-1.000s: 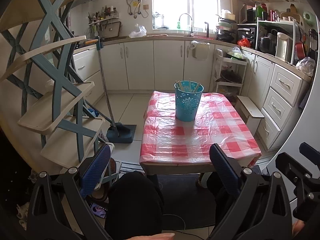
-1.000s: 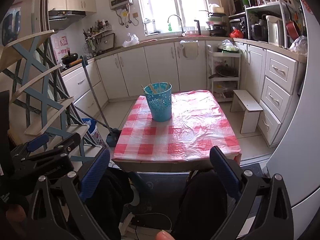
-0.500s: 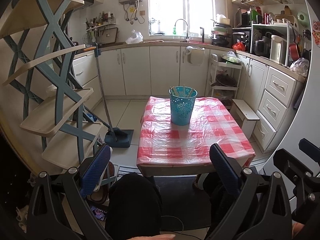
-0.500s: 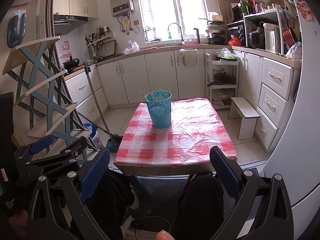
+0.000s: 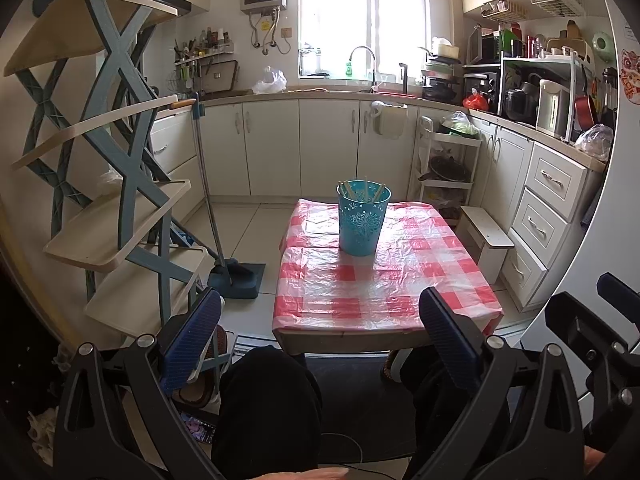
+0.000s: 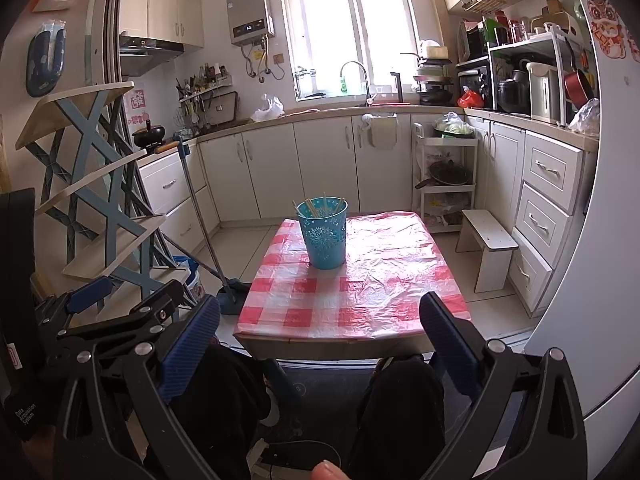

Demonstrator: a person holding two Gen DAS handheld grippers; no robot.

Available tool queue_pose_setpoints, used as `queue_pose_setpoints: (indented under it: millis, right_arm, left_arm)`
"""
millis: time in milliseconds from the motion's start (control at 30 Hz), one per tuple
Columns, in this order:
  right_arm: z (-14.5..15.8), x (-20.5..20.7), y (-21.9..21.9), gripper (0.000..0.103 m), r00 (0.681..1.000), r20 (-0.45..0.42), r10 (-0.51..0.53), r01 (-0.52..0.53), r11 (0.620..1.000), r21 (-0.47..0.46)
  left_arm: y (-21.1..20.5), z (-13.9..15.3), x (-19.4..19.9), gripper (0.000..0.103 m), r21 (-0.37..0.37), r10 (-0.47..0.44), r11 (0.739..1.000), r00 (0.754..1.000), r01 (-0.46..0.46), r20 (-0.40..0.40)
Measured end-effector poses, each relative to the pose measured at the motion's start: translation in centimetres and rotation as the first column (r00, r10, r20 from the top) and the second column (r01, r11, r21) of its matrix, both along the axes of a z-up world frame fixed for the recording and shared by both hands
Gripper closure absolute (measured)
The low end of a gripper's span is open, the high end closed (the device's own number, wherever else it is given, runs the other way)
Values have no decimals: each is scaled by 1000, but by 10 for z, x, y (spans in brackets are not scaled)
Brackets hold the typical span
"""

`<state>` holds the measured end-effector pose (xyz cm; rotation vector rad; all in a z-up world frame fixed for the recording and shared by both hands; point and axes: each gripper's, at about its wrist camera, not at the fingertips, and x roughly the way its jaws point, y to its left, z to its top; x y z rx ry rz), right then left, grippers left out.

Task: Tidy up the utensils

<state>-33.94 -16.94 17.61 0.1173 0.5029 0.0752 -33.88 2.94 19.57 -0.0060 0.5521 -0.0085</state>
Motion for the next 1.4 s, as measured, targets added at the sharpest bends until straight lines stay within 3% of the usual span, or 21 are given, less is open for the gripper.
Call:
queue_pose_setpoints:
  millis: [1400]
  right_arm:
    - [-2,1,4,7,1000,0,17,-17,1000,-13]
  left_arm:
    - [0,-1,-2,8,-13,3,1000,1000,-4,-5]
